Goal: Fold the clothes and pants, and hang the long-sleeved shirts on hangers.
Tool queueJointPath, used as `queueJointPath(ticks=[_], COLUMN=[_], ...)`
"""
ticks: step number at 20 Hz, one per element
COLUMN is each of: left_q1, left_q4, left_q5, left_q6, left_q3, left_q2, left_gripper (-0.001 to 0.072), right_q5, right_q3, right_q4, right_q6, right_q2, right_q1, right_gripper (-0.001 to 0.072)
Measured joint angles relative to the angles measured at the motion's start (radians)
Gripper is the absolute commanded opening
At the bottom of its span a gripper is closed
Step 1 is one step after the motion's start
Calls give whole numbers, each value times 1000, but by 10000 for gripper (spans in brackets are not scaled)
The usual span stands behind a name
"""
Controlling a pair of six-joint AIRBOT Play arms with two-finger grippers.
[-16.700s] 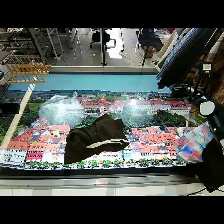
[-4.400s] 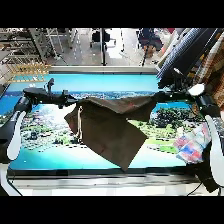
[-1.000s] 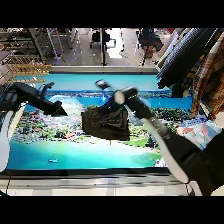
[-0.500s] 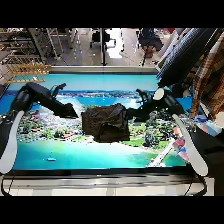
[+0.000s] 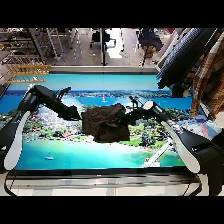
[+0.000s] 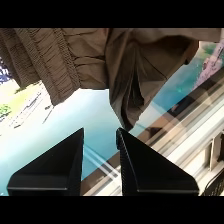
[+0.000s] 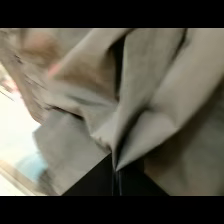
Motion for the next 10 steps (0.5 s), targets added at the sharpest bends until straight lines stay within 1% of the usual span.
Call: queueJointPath(ticks=[3,4,5,6,7,8,9,10], left_q1=[-3,-6,-8,-12,-15,-18,-23,-29], left_q4=[0,0,-2,-4,-6,-6,-6,-6], left_q5=[4,4,8,12,13,17,17,13], left_q6=[0,0,0,0,0,0,0,0], left_q3=[0,0,0,0,0,0,0,0], left_q2=[-3,-3,-3,-3,-3,-3,-3,-3], left_gripper=[243,243,243,243,243,243,242,242], right_q5=[-82,-137,-230,-330,-449,-545,-622,-665], right_q3=[67,99,134,164,195,223,249,269], right_q4=[50,59,59,58,52,46,39,34], right_q6=[-42,-67,-97,-122,-145,-162,-175,-185], right_q2=[-4,-5,-7,-12,-23,-38,-59,-77], right_q1=[58,87,122,157,192,221,246,261], right_gripper=[12,14,17,185,430,539,550,580])
